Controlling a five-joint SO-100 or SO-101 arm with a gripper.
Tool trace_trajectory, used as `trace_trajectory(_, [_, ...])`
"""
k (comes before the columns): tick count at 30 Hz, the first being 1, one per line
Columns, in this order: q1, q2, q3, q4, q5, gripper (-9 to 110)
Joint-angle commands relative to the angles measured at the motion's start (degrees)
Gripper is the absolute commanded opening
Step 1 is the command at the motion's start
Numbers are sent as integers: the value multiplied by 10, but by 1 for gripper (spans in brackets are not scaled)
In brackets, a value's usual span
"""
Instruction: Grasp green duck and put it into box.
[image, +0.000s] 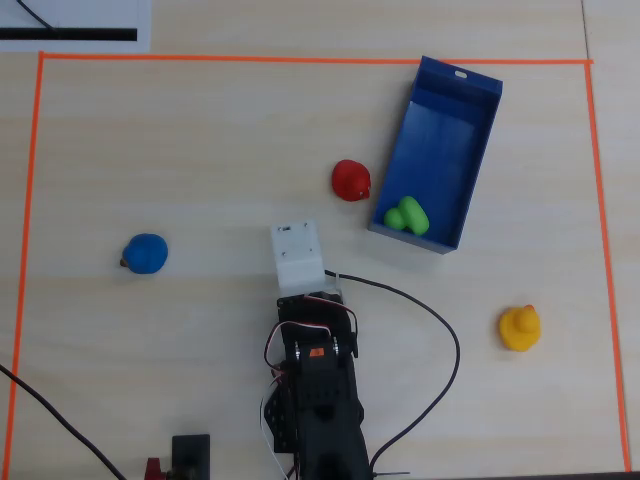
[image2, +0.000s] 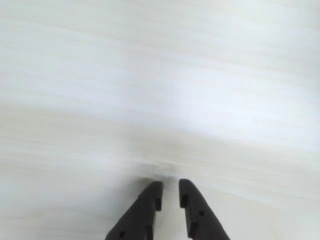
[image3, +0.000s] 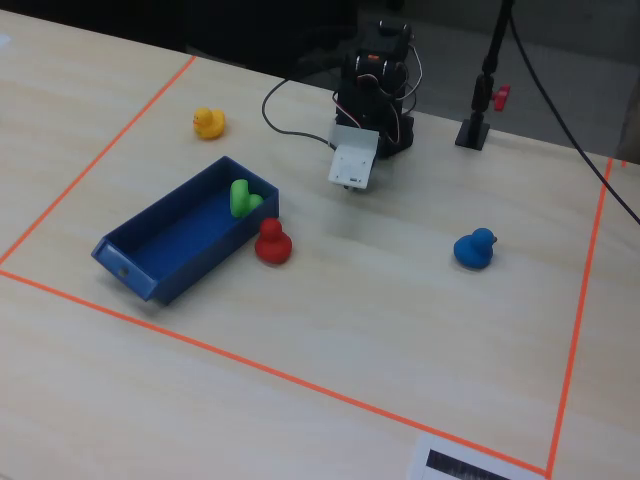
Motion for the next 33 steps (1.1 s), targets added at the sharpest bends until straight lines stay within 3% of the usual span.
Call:
trace_trajectory(1, [0,-2,1,18,-4,0])
trace_trajectory(33, [4,-1,13,20,0,1])
